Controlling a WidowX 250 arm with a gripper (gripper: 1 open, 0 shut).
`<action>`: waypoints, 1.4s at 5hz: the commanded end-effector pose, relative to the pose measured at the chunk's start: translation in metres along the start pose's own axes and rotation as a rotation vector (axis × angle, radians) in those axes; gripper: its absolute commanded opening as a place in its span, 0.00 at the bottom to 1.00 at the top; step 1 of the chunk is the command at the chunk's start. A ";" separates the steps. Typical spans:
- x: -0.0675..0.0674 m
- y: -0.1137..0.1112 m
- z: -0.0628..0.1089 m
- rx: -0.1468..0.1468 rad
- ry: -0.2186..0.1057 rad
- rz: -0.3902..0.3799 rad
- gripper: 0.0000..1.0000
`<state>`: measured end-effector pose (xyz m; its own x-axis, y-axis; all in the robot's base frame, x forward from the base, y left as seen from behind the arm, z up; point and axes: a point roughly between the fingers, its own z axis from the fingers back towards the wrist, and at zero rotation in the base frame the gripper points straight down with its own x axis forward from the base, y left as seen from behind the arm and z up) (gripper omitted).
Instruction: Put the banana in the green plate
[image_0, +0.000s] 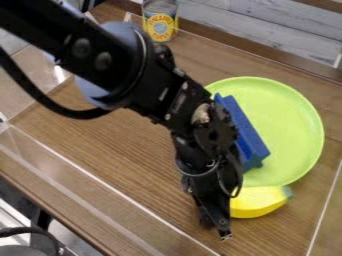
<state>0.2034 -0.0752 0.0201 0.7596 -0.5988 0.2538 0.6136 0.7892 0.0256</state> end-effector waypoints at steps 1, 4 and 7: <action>0.004 -0.002 0.001 0.000 -0.015 -0.005 0.00; 0.008 -0.003 0.001 -0.002 -0.030 0.004 0.00; 0.015 0.005 0.000 0.008 -0.049 0.017 0.00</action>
<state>0.2125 -0.0804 0.0208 0.7593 -0.5845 0.2861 0.6047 0.7962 0.0217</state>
